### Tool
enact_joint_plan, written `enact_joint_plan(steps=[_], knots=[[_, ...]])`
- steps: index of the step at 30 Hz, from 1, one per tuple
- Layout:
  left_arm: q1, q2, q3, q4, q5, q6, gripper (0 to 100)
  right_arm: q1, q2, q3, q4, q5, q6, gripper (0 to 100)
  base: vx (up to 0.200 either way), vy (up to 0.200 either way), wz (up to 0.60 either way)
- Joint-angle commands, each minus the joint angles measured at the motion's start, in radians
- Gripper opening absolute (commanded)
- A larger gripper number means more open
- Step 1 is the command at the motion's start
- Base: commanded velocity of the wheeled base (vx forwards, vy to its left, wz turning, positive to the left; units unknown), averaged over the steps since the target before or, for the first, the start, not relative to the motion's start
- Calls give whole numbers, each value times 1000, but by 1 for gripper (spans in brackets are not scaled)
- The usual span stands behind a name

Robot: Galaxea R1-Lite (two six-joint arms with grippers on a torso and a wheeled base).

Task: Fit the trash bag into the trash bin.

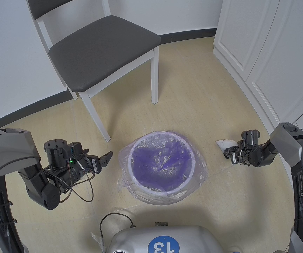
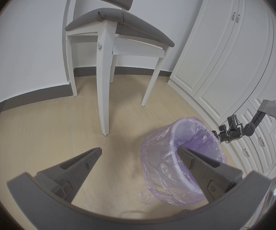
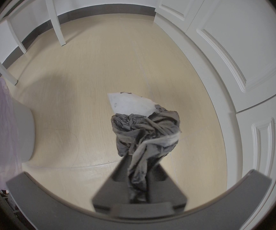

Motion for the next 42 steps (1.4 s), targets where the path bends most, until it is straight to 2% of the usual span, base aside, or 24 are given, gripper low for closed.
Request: enact_joint_plan(steps=[1,5,9,13,14,16,19,22,27,30,42], knots=[[-9,-21,2,-2,0,4,100,36,-186,149,-4,21,-15,0,0,0,0],[-13,-60,13,-1,-1,4,100,83,-412,278,6,21,-46,0,0,0,0],[-15,-92,25,1,-4,7,100,137,-577,335,7,16,-61,0,0,0,0],[-52,-129,36,-2,-23,5,100,298,-762,327,53,-1,-80,0,0,0,0],[-60,-135,48,-7,-23,5,100,341,-795,320,78,-28,-92,0,0,0,0],[-61,-146,65,-11,-23,7,100,408,-828,321,85,-87,-110,0,0,0,0],[-53,-178,67,-5,-23,7,100,491,-854,355,82,-122,-110,0,0,0,0],[-44,-212,76,-4,-23,25,100,565,-893,413,64,-117,-106,0,0,0,0],[-21,-247,102,-13,-27,119,100,666,-893,476,59,-97,-107,0,0,0,0],[-26,-268,103,-13,-27,122,100,697,-861,479,65,-90,-113,0,0,0,0],[25,-365,107,-7,-30,124,100,711,-663,473,65,-88,-115,0,0,0,0]])
